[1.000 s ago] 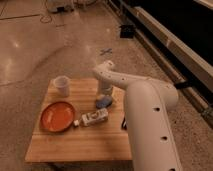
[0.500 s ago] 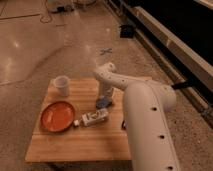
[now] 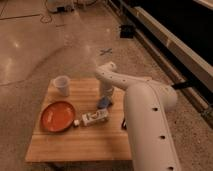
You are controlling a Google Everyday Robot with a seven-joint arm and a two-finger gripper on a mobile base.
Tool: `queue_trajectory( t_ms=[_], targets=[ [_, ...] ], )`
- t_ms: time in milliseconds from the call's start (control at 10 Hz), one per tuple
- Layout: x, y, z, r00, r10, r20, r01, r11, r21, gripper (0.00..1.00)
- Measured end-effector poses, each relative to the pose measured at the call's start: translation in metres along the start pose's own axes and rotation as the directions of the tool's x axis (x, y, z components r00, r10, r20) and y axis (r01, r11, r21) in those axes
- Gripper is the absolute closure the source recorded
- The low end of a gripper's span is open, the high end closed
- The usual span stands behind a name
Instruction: Wipe the white sponge on the table
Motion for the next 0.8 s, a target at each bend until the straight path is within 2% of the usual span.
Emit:
queue_trajectory(
  t_ms=[300, 600, 800],
  targets=[
    [-0.007, 0.005, -0.002, 1.0, 0.005, 0.0, -0.005, 1.0, -0.009, 0.71],
    [0.004, 0.011, -0.008, 1.0, 0.021, -0.004, -0.021, 1.0, -0.002, 0.71],
    [-0.005, 0.01, -0.005, 1.0, 0.014, -0.003, -0.014, 1.0, 0.0, 0.71]
  ],
)
